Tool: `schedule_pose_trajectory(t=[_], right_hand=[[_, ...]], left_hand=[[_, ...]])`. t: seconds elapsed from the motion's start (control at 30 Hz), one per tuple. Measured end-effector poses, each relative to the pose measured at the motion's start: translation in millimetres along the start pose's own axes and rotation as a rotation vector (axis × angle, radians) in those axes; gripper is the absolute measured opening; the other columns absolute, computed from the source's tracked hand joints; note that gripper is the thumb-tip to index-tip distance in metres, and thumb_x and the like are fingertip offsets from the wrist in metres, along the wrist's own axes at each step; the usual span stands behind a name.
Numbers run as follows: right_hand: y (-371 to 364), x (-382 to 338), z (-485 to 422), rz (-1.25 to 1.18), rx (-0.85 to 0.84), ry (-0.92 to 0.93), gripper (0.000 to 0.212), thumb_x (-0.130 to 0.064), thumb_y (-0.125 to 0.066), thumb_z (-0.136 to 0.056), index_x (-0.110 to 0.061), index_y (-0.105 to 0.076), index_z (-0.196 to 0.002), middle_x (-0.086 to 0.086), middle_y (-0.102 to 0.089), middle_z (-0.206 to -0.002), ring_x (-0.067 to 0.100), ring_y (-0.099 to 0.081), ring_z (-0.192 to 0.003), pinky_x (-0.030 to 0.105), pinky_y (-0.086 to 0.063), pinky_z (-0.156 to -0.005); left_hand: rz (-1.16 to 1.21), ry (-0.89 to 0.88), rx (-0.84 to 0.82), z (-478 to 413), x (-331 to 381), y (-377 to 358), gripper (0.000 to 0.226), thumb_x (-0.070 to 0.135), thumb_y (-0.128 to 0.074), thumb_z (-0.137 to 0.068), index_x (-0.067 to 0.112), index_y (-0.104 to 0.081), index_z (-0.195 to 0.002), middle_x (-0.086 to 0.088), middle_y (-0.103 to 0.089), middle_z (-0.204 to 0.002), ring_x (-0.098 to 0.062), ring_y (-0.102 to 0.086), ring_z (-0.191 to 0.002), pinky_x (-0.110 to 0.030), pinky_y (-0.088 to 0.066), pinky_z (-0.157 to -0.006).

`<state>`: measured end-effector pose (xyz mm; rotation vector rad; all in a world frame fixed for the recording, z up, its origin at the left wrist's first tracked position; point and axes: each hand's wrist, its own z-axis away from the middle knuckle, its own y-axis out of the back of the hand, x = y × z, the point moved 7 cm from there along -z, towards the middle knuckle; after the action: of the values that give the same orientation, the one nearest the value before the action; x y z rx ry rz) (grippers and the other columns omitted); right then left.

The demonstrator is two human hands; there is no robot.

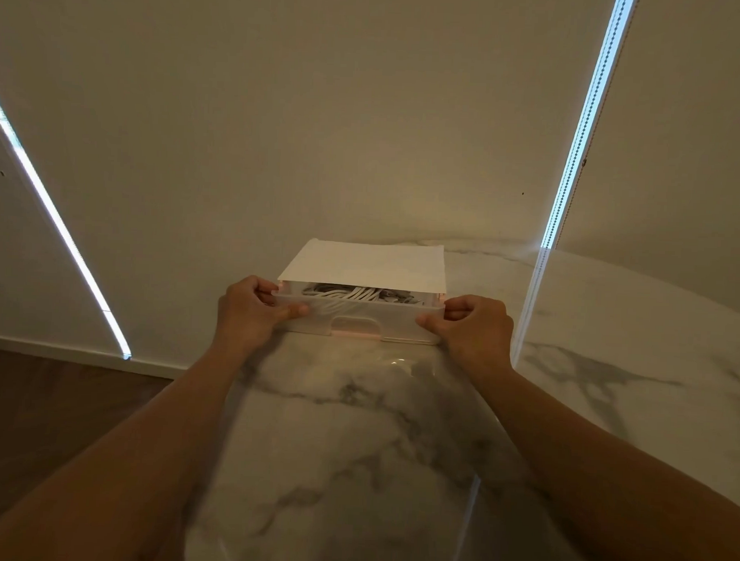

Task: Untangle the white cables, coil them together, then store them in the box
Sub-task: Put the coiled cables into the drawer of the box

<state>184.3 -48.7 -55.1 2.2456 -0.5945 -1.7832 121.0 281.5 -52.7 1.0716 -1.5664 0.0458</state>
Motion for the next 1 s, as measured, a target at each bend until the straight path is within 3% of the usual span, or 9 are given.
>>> schedule_pose_trajectory(t=[0.3,0.47,0.7,0.8,1.0], right_hand=[[0.0,-2.9,0.4,-0.032,0.032,0.026,0.028,-0.030,-0.090,-0.066,-0.022,-0.064,-0.072,-0.011,-0.061,-0.065,0.005,-0.060,-0.063,0.012,-0.043,-0.059],[-0.9,-1.6,-0.5,-0.011,0.031,0.029,0.029,-0.031,-0.088,-0.067,-0.022,-0.061,-0.074,-0.012,-0.060,-0.066,0.004,-0.059,-0.065,0.012,-0.042,-0.060],[-2.8,1.2,-4.5,0.004,0.048,0.019,0.031,-0.034,-0.090,-0.065,-0.018,-0.065,-0.076,-0.002,-0.067,-0.074,0.016,-0.064,-0.073,0.030,-0.054,-0.072],[-4.6,1.9,-4.8,-0.003,0.047,0.018,0.031,-0.032,-0.089,-0.067,-0.016,-0.065,-0.077,0.000,-0.067,-0.074,0.017,-0.064,-0.071,0.027,-0.052,-0.069],[-5.3,1.7,-5.1,0.001,0.044,0.018,0.032,-0.032,-0.088,-0.068,-0.015,-0.064,-0.079,-0.001,-0.066,-0.073,0.012,-0.061,-0.067,0.021,-0.048,-0.062]], left_hand=[[0.011,0.036,0.018,1.7,-0.6,-3.0,0.056,0.038,-0.094,-0.053,0.014,-0.062,-0.092,0.007,-0.059,-0.075,-0.007,-0.054,-0.066,-0.016,-0.039,-0.058],[0.004,0.030,0.013,1.5,0.9,-3.3,0.053,0.036,-0.093,-0.055,0.015,-0.061,-0.091,0.008,-0.057,-0.073,-0.004,-0.052,-0.064,-0.013,-0.037,-0.057],[-0.011,0.021,0.022,-1.9,0.4,-5.2,0.052,0.037,-0.093,-0.056,0.015,-0.061,-0.090,0.003,-0.059,-0.075,-0.013,-0.054,-0.068,-0.015,-0.039,-0.057],[-0.013,0.025,0.026,-2.4,-0.3,-5.6,0.052,0.037,-0.093,-0.056,0.015,-0.060,-0.090,0.003,-0.059,-0.075,-0.009,-0.053,-0.065,-0.014,-0.037,-0.056],[0.008,0.055,0.026,-1.8,0.0,-6.8,0.051,0.037,-0.093,-0.055,0.016,-0.057,-0.085,0.002,-0.061,-0.075,-0.016,-0.057,-0.069,-0.017,-0.037,-0.054]])
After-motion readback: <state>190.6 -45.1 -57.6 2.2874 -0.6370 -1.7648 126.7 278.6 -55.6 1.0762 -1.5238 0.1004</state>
